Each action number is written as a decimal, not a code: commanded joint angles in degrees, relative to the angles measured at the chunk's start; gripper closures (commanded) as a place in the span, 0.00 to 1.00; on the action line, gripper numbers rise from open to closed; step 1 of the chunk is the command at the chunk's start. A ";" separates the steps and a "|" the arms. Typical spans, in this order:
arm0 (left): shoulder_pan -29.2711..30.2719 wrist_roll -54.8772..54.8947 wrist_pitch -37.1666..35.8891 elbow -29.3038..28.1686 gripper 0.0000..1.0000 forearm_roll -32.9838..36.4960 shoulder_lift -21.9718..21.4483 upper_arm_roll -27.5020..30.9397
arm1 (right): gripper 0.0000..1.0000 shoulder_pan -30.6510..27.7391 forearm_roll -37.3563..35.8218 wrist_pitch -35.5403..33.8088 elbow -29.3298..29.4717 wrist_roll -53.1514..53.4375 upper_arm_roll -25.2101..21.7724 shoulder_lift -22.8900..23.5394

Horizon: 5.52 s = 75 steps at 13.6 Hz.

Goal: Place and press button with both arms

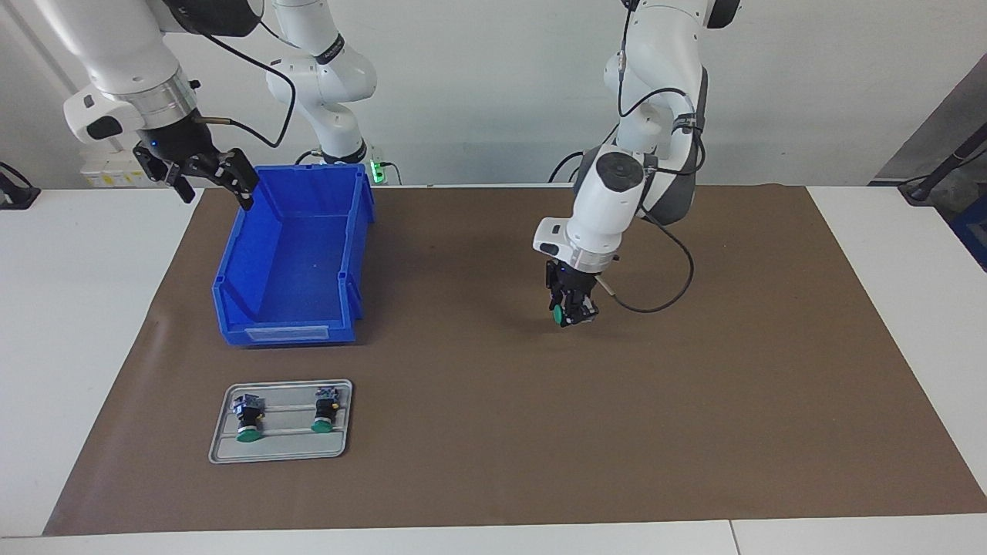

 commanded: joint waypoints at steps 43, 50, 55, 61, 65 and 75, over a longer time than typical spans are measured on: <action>19.07 88.29 -6.37 -26.19 0.01 -91.20 -1.88 -0.02 | 0.00 -0.81 0.35 0.36 -2.07 0.29 0.22 -1.69; 18.71 78.47 3.74 -26.11 0.01 -74.54 -11.72 0.15 | 0.00 -0.81 0.35 0.36 -2.16 0.37 0.22 -1.69; 19.16 61.62 3.74 -24.35 0.00 -59.86 -14.62 0.33 | 0.00 -0.81 0.35 0.36 -2.25 0.37 0.22 -1.69; 18.37 19.82 -5.99 -13.39 0.00 -28.24 -15.07 0.16 | 0.00 -0.90 0.35 0.36 -2.51 0.29 0.22 -1.78; 11.36 -11.48 -15.07 -0.46 0.10 -8.09 -11.64 -0.20 | 0.00 -0.90 0.35 0.44 -2.51 0.29 0.22 -1.78; 2.02 -44.34 -9.64 -4.38 1.00 1.70 -10.50 -0.20 | 0.00 -0.90 0.35 0.36 -2.60 0.20 0.05 -1.78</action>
